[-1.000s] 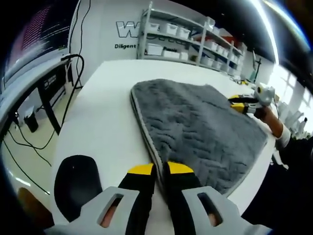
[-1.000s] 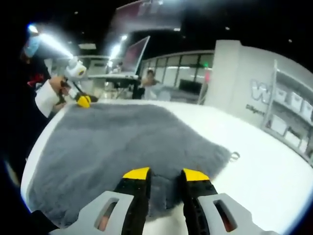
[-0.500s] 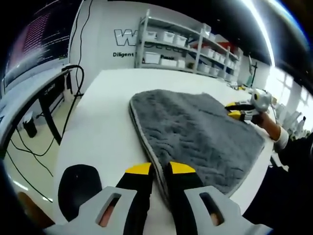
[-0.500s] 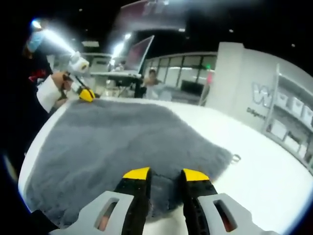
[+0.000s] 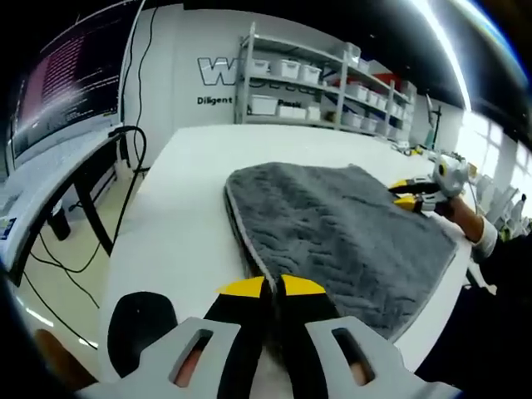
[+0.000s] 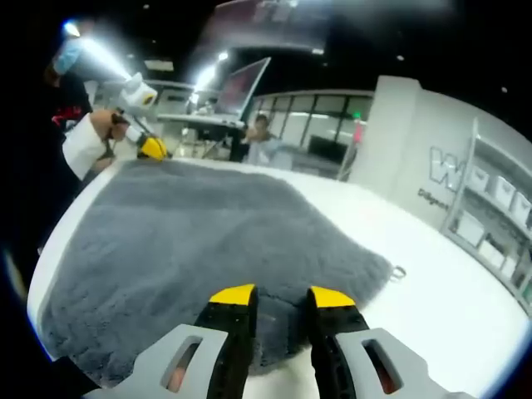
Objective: Open the folded towel by lifting each exposed corner and separating the folded layers until the towel lies flat within the target outline without major curled edges
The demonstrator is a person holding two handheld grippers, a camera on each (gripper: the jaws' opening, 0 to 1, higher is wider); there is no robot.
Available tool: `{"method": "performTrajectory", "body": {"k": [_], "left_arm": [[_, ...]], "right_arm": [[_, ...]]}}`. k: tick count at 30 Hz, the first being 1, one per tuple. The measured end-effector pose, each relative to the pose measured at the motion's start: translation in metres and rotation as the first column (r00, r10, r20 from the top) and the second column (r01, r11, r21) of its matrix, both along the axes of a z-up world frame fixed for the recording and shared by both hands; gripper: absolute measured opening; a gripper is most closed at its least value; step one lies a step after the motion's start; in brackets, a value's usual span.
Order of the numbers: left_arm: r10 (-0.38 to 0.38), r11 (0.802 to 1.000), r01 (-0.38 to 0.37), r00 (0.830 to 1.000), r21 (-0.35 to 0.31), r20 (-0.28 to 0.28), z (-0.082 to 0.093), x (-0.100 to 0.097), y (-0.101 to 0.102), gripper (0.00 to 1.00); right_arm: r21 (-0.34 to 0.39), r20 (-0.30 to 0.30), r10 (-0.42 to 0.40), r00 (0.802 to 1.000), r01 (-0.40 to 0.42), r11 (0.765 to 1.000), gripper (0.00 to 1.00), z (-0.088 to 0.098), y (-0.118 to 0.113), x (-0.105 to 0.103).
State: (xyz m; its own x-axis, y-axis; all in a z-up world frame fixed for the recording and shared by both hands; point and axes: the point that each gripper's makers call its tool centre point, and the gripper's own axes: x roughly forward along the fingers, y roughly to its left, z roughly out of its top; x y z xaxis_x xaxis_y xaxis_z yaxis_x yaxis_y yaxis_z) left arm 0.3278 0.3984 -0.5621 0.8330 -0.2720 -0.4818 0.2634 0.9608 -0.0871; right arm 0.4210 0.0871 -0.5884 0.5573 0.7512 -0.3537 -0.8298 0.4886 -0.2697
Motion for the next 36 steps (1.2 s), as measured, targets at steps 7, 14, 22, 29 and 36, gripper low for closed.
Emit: {"method": "performTrajectory", "body": {"k": [7, 14, 22, 29, 36], "left_arm": [[-0.042, 0.999, 0.041, 0.999, -0.023, -0.021, -0.006, 0.001, -0.009, 0.01], [-0.019, 0.999, 0.02, 0.999, 0.025, -0.043, -0.013, 0.003, -0.003, 0.06], [-0.019, 1.0, 0.02, 0.998, 0.011, -0.064, -0.019, 0.002, -0.003, 0.09], [-0.022, 0.999, 0.024, 0.998, 0.03, -0.067, -0.015, 0.0, -0.008, 0.05], [-0.104, 0.994, 0.102, 0.993, -0.046, -0.049, -0.01, 0.001, -0.03, 0.02]], "right_arm": [[0.022, -0.027, -0.004, 1.0, 0.004, 1.0, 0.21, -0.001, -0.001, 0.0], [0.017, -0.022, -0.003, 1.0, 0.003, 1.0, 0.21, -0.001, -0.001, -0.001], [0.022, -0.027, -0.003, 1.0, 0.004, 1.0, 0.2, -0.001, -0.001, 0.0], [0.024, -0.03, -0.003, 1.0, 0.004, 1.0, 0.2, -0.001, -0.001, 0.0], [0.027, -0.034, -0.003, 0.999, 0.004, 1.0, 0.2, -0.002, -0.001, 0.0]]}}
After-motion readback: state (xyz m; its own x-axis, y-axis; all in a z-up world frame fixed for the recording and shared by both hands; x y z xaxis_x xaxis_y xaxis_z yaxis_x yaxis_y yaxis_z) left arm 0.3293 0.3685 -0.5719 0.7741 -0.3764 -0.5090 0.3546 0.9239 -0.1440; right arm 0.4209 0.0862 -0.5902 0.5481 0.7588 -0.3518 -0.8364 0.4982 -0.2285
